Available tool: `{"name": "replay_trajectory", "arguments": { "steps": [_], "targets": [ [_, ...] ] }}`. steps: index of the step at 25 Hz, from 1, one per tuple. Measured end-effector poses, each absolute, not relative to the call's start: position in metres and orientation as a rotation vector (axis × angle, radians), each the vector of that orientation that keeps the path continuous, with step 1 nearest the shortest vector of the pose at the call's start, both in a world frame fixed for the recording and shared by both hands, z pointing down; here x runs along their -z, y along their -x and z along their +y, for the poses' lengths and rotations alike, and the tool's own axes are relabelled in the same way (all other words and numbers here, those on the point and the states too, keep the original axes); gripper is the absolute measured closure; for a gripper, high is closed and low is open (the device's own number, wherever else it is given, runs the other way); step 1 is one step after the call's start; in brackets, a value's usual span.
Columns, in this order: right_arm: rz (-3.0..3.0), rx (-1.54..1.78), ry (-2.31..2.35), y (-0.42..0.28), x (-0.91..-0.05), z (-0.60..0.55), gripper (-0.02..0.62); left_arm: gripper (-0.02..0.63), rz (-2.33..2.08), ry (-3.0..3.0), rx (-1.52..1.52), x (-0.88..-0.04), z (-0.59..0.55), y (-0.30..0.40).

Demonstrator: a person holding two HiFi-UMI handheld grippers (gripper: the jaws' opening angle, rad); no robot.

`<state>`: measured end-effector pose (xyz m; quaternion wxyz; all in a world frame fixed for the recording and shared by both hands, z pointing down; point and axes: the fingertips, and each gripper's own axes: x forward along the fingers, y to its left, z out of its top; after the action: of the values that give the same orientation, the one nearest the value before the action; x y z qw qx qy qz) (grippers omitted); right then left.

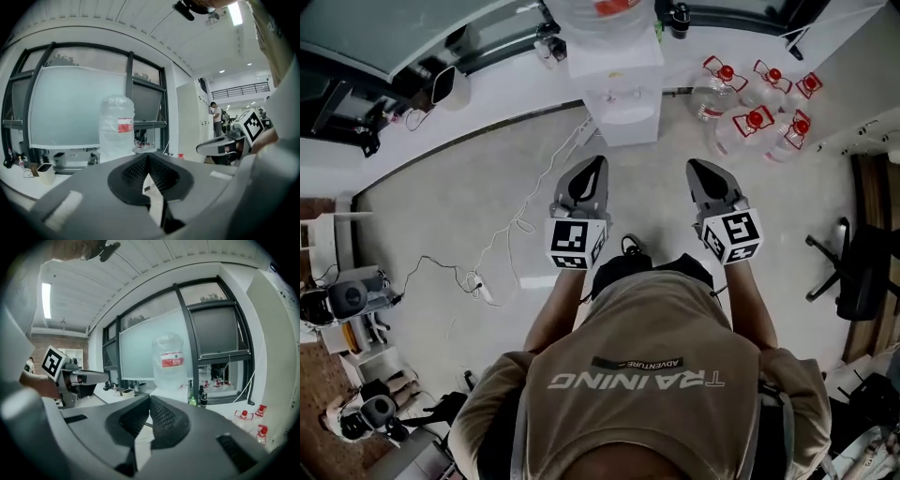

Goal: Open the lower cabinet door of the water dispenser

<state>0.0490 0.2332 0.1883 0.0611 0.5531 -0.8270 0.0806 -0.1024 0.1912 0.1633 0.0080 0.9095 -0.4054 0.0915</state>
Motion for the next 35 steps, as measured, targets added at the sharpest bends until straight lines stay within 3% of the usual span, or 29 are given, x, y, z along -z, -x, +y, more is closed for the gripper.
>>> {"name": "replay_trajectory", "arguments": {
  "steps": [5,14,26,35],
  "targets": [
    [-2.415,-0.301,-1.686,-0.037,-0.204,0.210,0.586,0.598,-1.199,-2.798,-0.277,-0.183,0.146,0.105],
    [-2.427,-0.357,-1.670,-0.084,-0.232,0.148,0.586,0.598,-1.132,-2.776,-0.325,-0.200,0.080,0.054],
    [-2.561,-0.348,-1.475,-0.151,-0.250,0.015,0.586,0.598,-1.233,-2.720,-0.574,-0.200,-0.003,-0.009],
    [-2.528,-0.512,-1.305,-0.158,-0.317,-0.010,0.586,0.598,-1.137,-2.627,-0.713,-0.242,-0.022,-0.033]
  ]
}}
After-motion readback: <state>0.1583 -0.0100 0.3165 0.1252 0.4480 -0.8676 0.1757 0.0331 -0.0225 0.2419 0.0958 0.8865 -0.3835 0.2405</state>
